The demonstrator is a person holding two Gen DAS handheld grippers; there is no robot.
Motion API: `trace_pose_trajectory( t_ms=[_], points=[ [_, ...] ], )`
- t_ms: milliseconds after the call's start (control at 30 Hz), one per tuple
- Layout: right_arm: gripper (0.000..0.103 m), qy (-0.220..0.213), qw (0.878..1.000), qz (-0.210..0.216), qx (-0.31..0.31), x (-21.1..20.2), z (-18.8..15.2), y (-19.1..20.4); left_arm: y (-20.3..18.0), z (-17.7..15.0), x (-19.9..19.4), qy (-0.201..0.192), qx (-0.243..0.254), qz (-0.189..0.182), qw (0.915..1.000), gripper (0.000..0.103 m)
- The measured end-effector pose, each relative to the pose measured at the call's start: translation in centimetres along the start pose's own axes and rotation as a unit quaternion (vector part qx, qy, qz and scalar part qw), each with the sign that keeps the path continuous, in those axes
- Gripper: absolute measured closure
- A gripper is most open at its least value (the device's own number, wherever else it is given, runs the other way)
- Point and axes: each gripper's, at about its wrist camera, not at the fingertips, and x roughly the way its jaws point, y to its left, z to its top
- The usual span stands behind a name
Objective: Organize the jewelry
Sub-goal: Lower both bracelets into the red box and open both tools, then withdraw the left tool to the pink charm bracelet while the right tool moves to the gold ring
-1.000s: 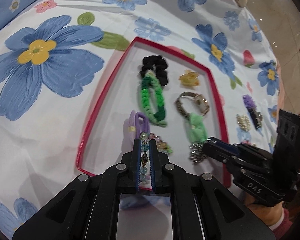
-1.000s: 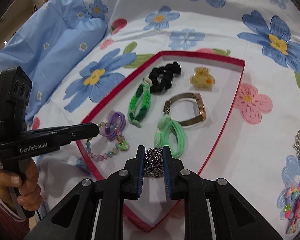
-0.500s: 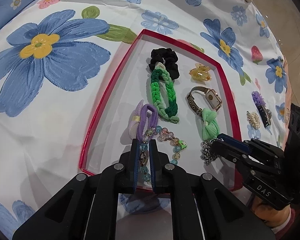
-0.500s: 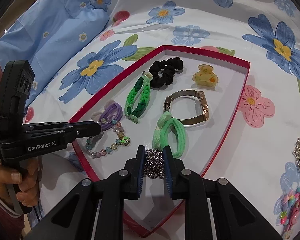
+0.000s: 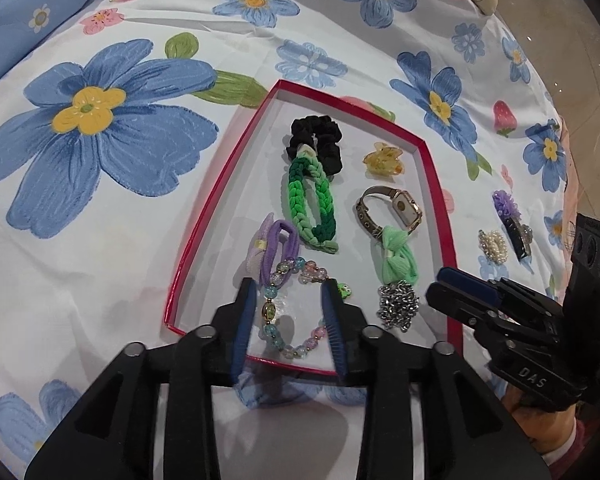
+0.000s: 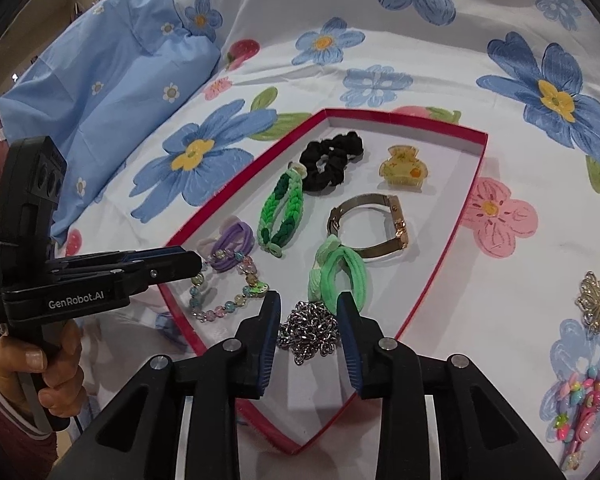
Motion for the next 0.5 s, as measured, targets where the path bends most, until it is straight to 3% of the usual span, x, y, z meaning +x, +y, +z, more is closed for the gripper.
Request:
trace_pose_trajectory(
  t_ms=[100,167,233,500],
  points=[
    [0.064,-0.016,1.0,0.003,0.008,-1.5,-0.1,-0.3,-0.3,0.0,-0.7,-0.006,0.0,-0.002,1.0,0.066],
    [0.063,-0.026,1.0,0.003,0.012,-2.4,-0.2,-0.5,-0.6,0.0,-1.2,-0.011,-0.002,-0.004,0.9999,0.065],
    [0.062,-0.037,0.999,0.002,0.02,-3.7,-0.5,-0.9,-1.1,-0.1,-1.6,-0.017,-0.001,-0.008,0.9998,0.057],
    [0.055,-0.08,0.995,-0.018,0.062,-8.7,-1.9,-3.8,-3.9,-0.4,-2.7,-0.027,0.018,-0.02,0.9993,0.049]
  ],
)
